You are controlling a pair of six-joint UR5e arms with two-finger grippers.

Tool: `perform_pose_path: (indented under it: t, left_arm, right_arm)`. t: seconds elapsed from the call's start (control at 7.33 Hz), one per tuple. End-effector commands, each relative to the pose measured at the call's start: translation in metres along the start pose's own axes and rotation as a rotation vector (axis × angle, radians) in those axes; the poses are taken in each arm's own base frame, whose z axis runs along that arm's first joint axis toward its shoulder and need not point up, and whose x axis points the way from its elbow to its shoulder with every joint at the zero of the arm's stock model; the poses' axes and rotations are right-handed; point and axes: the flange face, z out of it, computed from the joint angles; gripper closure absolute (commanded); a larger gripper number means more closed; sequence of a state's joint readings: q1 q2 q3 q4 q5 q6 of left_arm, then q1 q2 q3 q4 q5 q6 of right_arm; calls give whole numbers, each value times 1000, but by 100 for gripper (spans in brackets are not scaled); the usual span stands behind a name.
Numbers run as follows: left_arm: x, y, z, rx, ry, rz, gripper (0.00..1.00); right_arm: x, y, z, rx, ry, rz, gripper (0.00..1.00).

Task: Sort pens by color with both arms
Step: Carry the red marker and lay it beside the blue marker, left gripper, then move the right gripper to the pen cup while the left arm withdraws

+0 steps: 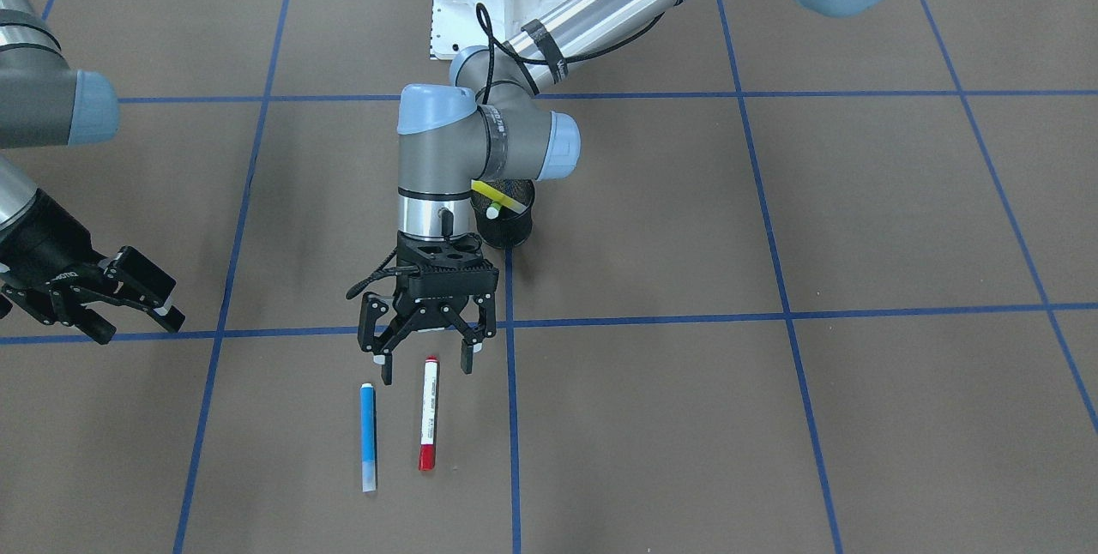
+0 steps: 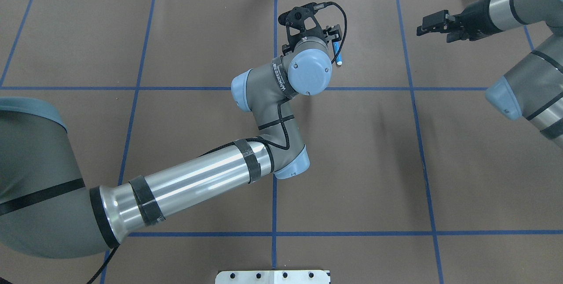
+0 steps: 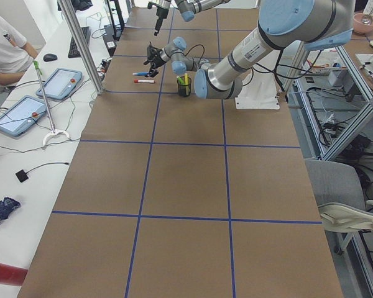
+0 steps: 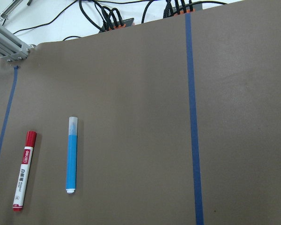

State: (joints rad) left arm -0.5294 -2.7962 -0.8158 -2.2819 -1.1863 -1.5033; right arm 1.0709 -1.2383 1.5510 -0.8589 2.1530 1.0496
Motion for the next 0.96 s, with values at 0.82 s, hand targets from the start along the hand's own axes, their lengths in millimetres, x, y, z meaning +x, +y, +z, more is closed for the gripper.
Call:
perform_pose_path:
  t: [0.82]
  left_arm:
    - [-262,-299,-138,-505,15,116,1]
  right_arm:
    - [-187,89,17,-156,-219,138,0]
